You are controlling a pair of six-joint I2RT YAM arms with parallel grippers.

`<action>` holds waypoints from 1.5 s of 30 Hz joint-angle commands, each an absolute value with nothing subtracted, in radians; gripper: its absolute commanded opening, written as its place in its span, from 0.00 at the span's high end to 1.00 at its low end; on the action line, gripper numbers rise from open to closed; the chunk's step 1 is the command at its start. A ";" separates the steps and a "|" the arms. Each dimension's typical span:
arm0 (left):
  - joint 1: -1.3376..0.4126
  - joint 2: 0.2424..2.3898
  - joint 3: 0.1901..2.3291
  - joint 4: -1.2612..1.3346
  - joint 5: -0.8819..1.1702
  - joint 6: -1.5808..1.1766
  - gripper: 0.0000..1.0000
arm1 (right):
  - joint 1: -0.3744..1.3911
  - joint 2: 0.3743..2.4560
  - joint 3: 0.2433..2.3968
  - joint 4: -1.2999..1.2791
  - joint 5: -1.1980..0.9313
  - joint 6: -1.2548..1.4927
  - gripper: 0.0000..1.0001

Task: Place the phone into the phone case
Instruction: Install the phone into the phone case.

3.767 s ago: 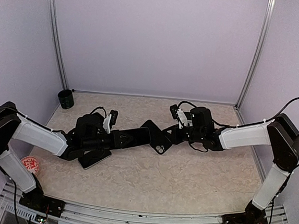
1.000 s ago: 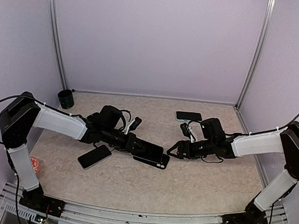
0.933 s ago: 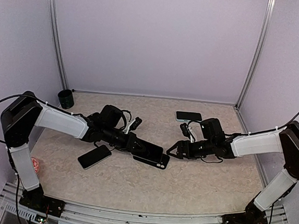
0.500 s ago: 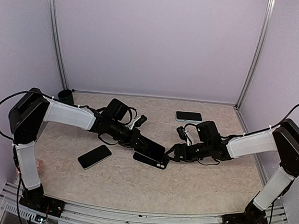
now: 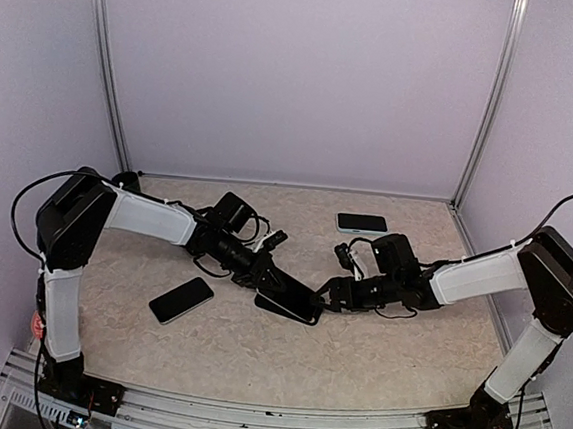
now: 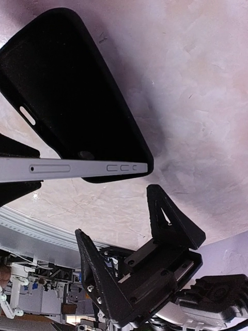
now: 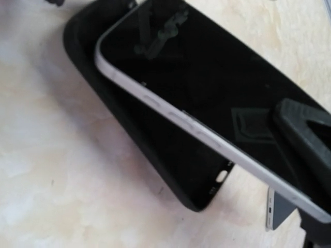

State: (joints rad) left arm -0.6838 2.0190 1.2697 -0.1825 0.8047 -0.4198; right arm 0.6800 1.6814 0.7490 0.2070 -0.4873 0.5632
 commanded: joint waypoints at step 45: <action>-0.682 2.191 1.351 -0.204 0.974 -0.690 1.00 | 0.776 1.750 0.750 0.192 -0.424 0.595 0.16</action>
